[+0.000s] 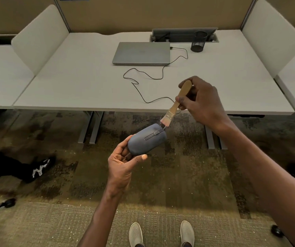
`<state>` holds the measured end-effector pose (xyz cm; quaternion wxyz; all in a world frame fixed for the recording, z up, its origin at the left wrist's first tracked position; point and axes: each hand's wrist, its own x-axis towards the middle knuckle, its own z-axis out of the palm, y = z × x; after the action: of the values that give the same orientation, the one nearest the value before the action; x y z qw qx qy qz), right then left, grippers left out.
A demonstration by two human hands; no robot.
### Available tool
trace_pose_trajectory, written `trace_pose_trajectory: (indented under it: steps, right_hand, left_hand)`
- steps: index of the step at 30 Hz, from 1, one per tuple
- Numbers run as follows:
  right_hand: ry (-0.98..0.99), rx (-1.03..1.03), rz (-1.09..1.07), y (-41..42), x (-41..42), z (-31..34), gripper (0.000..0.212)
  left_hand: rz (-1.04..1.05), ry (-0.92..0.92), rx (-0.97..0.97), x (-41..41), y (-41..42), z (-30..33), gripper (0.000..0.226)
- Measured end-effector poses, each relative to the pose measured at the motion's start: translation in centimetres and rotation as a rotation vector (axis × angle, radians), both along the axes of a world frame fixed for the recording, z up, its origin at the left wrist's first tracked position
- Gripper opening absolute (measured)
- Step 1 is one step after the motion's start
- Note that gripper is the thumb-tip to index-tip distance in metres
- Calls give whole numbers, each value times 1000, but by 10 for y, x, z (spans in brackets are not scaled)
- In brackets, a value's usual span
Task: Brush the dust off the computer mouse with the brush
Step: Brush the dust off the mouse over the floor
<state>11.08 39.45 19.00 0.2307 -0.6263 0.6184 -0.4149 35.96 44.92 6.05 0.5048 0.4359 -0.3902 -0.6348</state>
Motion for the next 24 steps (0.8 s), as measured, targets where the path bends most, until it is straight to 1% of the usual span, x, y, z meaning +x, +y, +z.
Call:
trace_pose_trajectory:
  steps: [2,4,6,8,15,19,22,24]
  right_hand:
    - [-27,-8,40,0,-3,5,25]
    - [-49,36,158,1,-5,12,22]
    - [-48,84,284,1,-5,16,19]
    - [-17,95,347,0,-3,15,18]
    - [-17,22,332,-12,9,10,26]
    - [-30,-20,294,-13,12,12,31]
    - [-23,-22,311,-10,6,19,28]
    - [-3,43,379,-8,1,23,24]
  left_hand:
    - [1,-12,-8,1,0,-1,91]
    - [-8,-10,-19,2,1,-3,84]
    - [-12,-1,-18,2,1,-4,91]
    - [-12,10,-6,1,1,-3,95]
    - [-76,4,-5,4,5,-3,95]
    - [-69,-9,-6,3,6,-1,91]
    - [-54,-7,-4,3,4,2,92]
    - [-53,0,-9,5,3,2,93]
